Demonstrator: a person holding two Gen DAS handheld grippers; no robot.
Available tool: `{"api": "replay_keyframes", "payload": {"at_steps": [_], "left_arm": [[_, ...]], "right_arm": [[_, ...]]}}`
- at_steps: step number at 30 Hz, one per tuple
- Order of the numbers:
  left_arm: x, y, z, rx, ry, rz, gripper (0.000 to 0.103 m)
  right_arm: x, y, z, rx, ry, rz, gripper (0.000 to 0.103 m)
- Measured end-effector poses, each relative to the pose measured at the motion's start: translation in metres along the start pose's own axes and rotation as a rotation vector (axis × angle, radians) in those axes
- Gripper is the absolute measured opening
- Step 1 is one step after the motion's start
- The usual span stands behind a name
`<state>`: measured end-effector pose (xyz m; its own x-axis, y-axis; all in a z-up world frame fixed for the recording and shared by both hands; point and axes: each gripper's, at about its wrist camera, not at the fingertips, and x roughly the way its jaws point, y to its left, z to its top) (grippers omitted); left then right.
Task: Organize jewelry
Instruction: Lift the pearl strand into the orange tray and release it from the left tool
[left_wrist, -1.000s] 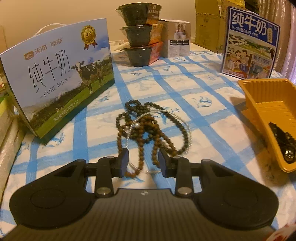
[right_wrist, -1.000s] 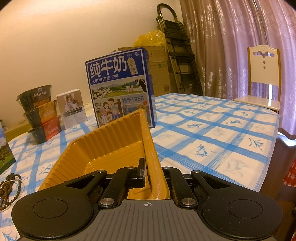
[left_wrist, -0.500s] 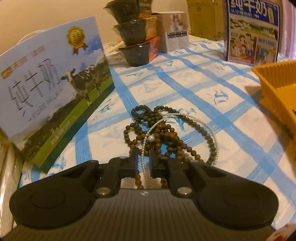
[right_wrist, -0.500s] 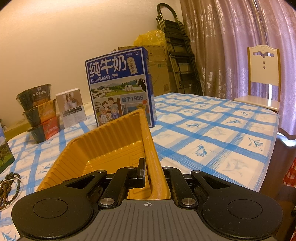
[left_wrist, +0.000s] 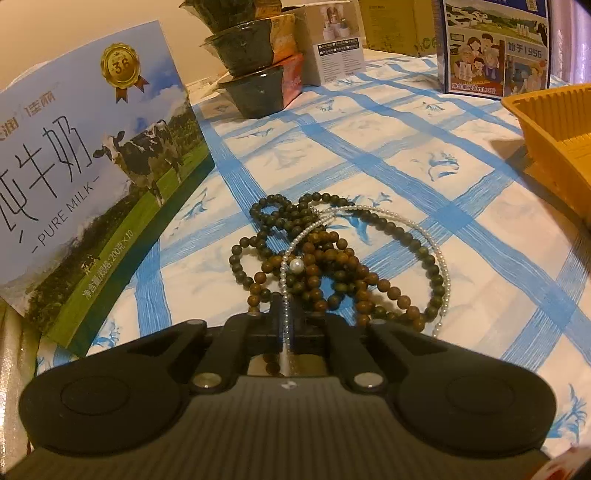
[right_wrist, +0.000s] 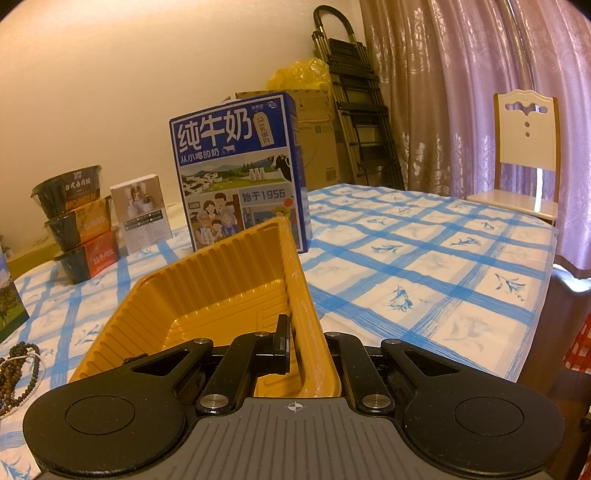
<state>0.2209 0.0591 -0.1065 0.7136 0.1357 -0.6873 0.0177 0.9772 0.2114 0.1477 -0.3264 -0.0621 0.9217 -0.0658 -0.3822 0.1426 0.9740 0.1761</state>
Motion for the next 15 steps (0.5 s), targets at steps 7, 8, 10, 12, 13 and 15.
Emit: {"api": "replay_keyframes", "payload": {"at_steps": [7, 8, 10, 12, 13, 15], "left_arm": [[-0.036, 0.008, 0.016, -0.099, -0.06, -0.08, 0.002], [-0.044, 0.009, 0.021, -0.11, -0.078, -0.098, 0.002], [-0.064, 0.009, 0.031, -0.127, -0.122, -0.134, 0.002], [-0.084, 0.009, 0.042, -0.141, -0.166, -0.172, 0.002], [-0.093, 0.008, 0.046, -0.145, -0.186, -0.186, 0.002], [-0.11, 0.007, 0.056, -0.15, -0.229, -0.21, 0.002]], "right_arm": [[0.0, 0.0, 0.0, 0.001, 0.0, 0.0, 0.007], [0.0, 0.001, 0.0, 0.001, 0.0, 0.0, 0.007], [0.0, 0.001, 0.0, 0.0, -0.001, -0.001, 0.007], [0.0, 0.0, 0.0, 0.0, -0.001, 0.0, 0.007], [0.0, -0.001, -0.001, 0.0, -0.001, 0.001, 0.007], [0.0, -0.001, -0.001, 0.001, -0.001, 0.0, 0.007]]}}
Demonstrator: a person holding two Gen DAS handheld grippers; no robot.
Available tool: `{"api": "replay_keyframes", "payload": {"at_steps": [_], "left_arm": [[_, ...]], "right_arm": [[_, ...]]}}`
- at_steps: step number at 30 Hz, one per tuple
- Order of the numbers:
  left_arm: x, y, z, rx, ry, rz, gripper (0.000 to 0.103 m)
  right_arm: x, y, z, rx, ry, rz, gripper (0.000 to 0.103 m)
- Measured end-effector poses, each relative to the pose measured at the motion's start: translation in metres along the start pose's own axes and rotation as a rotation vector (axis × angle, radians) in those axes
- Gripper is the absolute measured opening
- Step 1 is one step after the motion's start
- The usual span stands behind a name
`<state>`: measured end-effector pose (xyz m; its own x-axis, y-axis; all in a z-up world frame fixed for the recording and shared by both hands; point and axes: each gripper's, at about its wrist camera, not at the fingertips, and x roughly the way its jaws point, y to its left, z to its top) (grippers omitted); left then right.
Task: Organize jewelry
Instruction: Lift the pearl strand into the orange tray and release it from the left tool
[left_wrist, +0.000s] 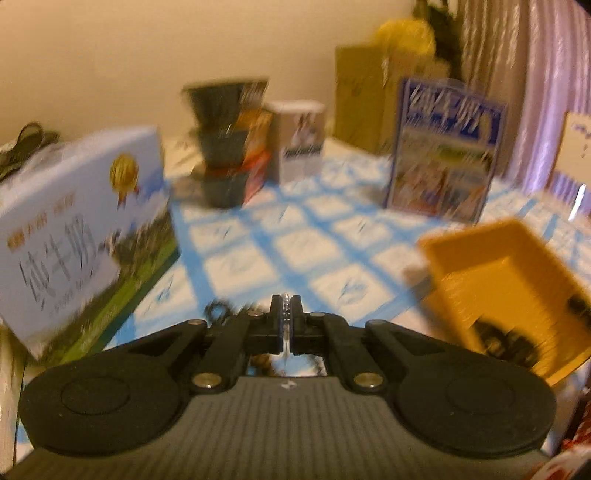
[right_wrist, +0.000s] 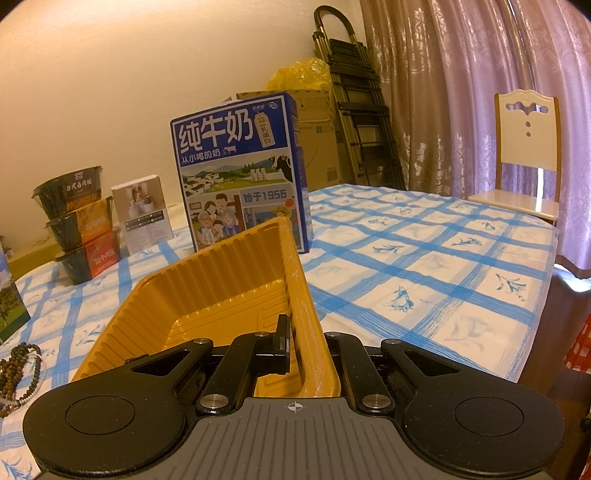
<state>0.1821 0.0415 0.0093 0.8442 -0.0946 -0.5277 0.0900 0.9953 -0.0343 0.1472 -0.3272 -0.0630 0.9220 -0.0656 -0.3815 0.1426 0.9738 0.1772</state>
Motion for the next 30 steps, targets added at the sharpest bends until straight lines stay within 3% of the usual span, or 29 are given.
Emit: {"api": "replay_keyframes", "payload": {"at_steps": [7, 18, 24, 30], "left_arm": [[-0.036, -0.016, 0.04, -0.025, -0.082, -0.08, 0.002], [-0.072, -0.054, 0.069, 0.002, -0.16, -0.191, 0.002], [-0.076, -0.089, 0.081, 0.011, -0.193, -0.311, 0.002], [-0.055, -0.133, 0.088, -0.025, -0.188, -0.437, 0.002]], "right_arm": [[0.0, 0.001, 0.0, 0.0, 0.0, 0.0, 0.007], [0.0, 0.005, 0.001, 0.004, -0.004, 0.012, 0.007], [0.0, 0.005, 0.001, 0.003, -0.005, 0.011, 0.007], [0.0, 0.005, 0.001, 0.004, -0.004, 0.012, 0.007]]}}
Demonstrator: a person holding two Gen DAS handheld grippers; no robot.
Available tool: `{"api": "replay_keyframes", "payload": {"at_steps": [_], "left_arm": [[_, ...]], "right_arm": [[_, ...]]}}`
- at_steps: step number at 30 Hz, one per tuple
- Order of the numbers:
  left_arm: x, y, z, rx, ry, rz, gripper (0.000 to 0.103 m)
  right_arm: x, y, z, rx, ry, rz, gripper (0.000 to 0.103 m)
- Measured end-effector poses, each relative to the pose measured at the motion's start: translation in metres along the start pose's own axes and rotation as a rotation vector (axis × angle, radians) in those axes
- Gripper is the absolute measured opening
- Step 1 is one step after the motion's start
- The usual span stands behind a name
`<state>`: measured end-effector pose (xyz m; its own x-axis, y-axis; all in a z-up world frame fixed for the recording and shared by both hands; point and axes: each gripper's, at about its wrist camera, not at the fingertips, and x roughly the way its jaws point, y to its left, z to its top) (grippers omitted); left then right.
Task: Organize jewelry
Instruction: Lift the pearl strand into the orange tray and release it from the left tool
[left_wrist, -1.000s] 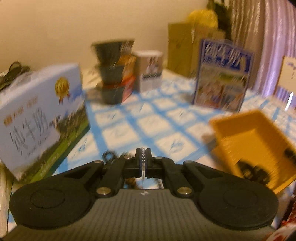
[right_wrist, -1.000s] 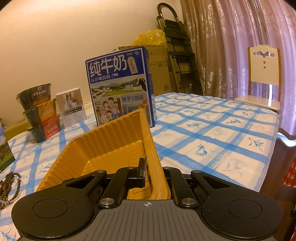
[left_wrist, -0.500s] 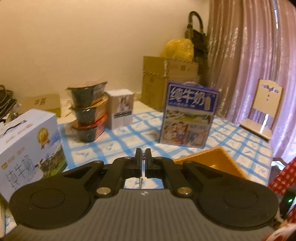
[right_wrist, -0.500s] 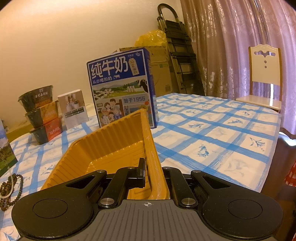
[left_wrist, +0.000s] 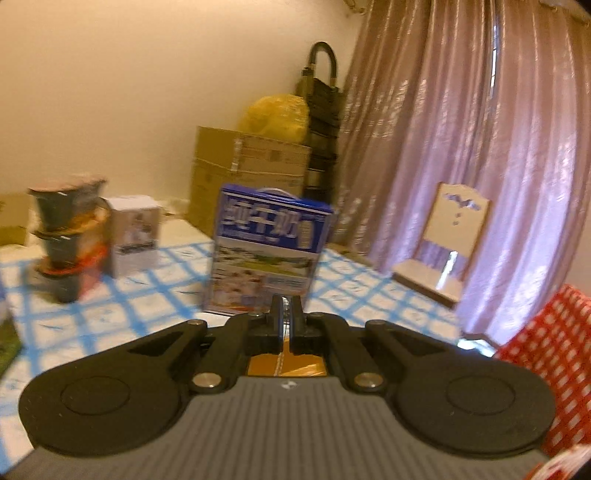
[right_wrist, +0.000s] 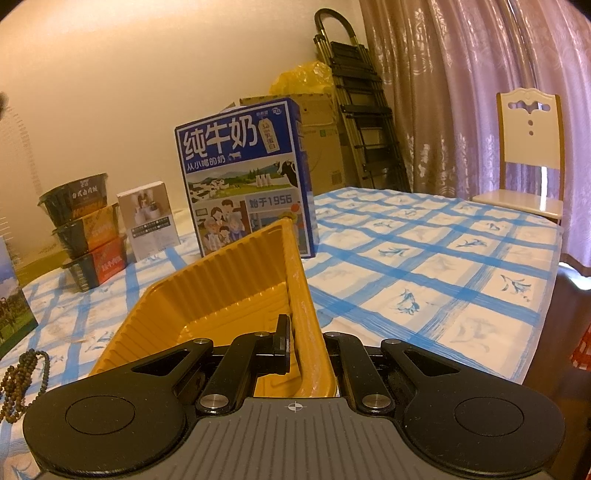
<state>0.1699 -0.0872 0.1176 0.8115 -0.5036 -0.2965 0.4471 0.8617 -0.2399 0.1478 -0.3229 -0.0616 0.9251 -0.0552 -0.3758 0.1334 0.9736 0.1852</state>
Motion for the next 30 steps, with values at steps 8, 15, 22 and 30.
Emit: {"api": "replay_keyframes", "payload": {"at_steps": [8, 15, 22, 30], "left_arm": [[0.056, -0.02, -0.014, -0.112, 0.047, -0.1, 0.002], [0.1, -0.018, -0.056, -0.232, 0.186, -0.095, 0.002], [0.131, -0.007, -0.11, -0.304, 0.358, -0.055, 0.002], [0.125, 0.009, -0.13, -0.341, 0.366, -0.002, 0.013]], "right_arm": [[0.0, 0.004, 0.003, 0.004, -0.001, 0.004, 0.007], [0.0, 0.005, 0.003, 0.006, 0.0, 0.005, 0.007], [0.0, 0.005, 0.004, 0.007, 0.0, 0.005, 0.007], [0.001, 0.005, 0.004, 0.008, 0.001, 0.005, 0.007]]}}
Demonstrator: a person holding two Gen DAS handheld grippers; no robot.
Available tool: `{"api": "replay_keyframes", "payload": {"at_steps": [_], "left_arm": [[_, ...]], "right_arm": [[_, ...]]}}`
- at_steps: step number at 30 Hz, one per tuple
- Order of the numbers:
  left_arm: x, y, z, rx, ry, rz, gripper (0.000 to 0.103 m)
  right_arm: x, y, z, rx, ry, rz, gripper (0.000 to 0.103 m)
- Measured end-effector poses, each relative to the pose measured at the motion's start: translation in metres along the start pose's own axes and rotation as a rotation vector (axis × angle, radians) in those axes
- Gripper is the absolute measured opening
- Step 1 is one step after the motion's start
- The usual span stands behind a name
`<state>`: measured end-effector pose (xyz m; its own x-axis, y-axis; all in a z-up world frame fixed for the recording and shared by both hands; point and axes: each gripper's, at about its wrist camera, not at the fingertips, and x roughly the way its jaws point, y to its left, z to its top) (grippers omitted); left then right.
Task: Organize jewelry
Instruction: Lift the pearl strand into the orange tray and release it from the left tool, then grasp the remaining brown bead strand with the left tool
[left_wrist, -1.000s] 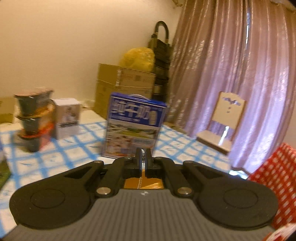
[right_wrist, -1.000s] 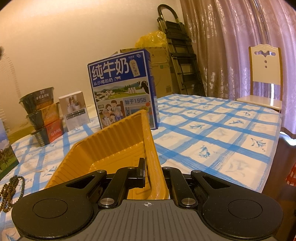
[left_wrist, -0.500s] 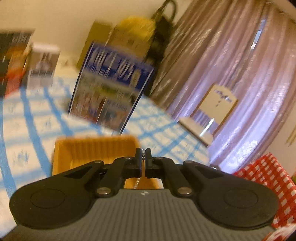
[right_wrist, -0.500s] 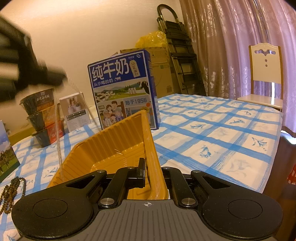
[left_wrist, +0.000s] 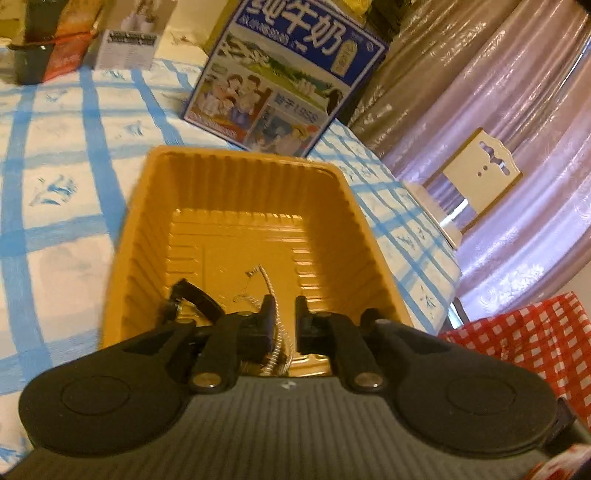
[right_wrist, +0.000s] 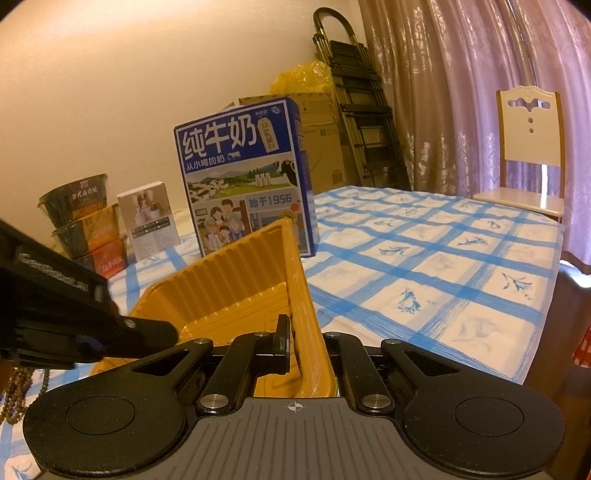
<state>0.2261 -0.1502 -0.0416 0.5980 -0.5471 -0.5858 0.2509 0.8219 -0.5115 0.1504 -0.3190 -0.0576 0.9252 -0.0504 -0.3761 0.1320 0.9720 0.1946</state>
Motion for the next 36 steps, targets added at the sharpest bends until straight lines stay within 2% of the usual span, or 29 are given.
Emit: {"api": "replay_keyframes", "payload": {"at_steps": [1, 2, 9, 17, 26, 36], "left_arm": [[-0.006, 0.003, 0.0, -0.004, -0.015, 0.004, 0.02], [-0.011, 0.005, -0.001, -0.008, -0.028, 0.011, 0.022], [-0.048, 0.027, -0.013, -0.011, -0.106, 0.132, 0.022], [-0.085, 0.055, -0.026, 0.056, -0.167, 0.3, 0.032], [-0.105, 0.098, -0.047, 0.059, -0.131, 0.473, 0.036], [-0.123, 0.122, -0.061, 0.108, -0.114, 0.589, 0.037]], "right_arm": [[0.0, 0.0, 0.0, 0.0, 0.0, 0.0, 0.007], [0.0, 0.001, 0.0, -0.001, 0.0, 0.0, 0.007], [0.0, 0.0, 0.0, -0.002, 0.0, -0.001, 0.007], [-0.001, -0.004, 0.0, -0.005, 0.0, -0.007, 0.007], [-0.002, -0.005, 0.0, -0.005, 0.001, -0.007, 0.007], [-0.002, -0.005, -0.001, -0.006, 0.001, -0.008, 0.007]]}}
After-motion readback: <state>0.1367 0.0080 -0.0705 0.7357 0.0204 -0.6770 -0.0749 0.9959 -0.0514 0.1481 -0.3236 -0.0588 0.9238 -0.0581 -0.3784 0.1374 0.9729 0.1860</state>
